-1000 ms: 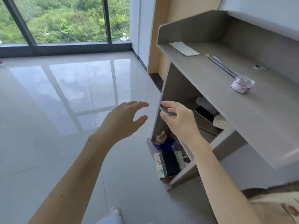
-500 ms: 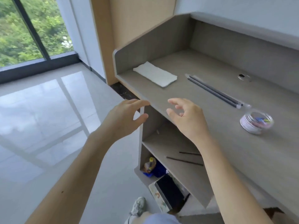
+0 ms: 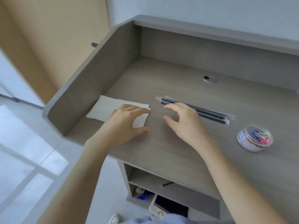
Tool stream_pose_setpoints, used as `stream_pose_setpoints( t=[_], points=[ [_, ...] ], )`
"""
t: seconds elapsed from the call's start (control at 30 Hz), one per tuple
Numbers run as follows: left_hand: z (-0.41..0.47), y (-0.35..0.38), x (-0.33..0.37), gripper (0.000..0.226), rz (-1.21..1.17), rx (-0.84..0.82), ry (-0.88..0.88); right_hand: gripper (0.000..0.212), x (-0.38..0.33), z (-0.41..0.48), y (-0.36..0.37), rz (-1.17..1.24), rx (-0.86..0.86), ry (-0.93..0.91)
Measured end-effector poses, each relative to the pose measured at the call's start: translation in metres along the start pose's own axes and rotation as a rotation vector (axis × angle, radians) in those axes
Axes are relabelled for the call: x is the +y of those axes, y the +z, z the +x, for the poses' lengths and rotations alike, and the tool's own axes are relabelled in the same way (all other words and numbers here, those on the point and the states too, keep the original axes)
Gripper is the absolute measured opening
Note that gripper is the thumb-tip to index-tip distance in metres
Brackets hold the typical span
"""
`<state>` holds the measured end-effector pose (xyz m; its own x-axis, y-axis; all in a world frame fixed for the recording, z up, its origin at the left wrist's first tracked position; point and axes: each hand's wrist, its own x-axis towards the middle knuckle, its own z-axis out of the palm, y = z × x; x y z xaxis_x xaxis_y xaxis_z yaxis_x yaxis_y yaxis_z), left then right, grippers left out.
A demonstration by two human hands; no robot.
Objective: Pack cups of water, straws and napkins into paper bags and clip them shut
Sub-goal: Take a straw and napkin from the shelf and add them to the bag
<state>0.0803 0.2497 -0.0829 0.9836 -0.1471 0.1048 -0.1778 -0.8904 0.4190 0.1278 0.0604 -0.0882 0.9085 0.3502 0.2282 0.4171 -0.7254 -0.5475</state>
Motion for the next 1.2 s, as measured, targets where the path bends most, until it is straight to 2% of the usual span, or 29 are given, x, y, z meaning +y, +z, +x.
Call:
stream_pose_setpoints(
  t=[0.1, 0.3, 0.47, 0.57, 0.73, 0.83, 0.97, 1.03, 1.2],
  points=[
    [0.020, 0.000, -0.010, 0.061, 0.007, -0.122, 0.051, 0.030, 0.002, 0.012, 0.005, -0.053, 0.048, 0.066],
    [0.034, -0.001, -0.029, 0.071, -0.008, -0.194, 0.193, 0.033, 0.011, 0.023, 0.023, -0.213, 0.091, 0.111],
    [0.035, 0.001, -0.043, 0.072, -0.118, -0.288, 0.266, 0.024, 0.020, 0.024, 0.023, -0.222, 0.173, 0.113],
    [0.039, -0.001, -0.049, 0.057, -0.194, -0.269, 0.268, 0.016, 0.018, 0.024, 0.024, -0.243, 0.180, 0.088],
    [0.044, -0.006, -0.056, 0.029, -0.276, -0.254, 0.287, 0.015, 0.011, 0.022, 0.023, -0.313, 0.149, 0.059],
    [0.047, -0.003, -0.060, 0.038, -0.271, -0.149, 0.291, 0.016, 0.005, 0.022, 0.018, -0.365, 0.108, 0.076],
    [0.044, 0.003, -0.061, 0.032, -0.262, 0.047, 0.369, 0.016, -0.004, 0.016, 0.014, -0.422, 0.062, 0.159],
    [0.040, -0.001, -0.060, 0.035, -0.272, 0.125, 0.326, 0.015, -0.011, 0.010, 0.013, -0.418, 0.084, 0.189],
    [0.029, -0.005, -0.065, 0.030, -0.184, 0.047, 0.303, 0.008, -0.023, -0.010, 0.010, -0.356, 0.143, 0.306]
  ],
)
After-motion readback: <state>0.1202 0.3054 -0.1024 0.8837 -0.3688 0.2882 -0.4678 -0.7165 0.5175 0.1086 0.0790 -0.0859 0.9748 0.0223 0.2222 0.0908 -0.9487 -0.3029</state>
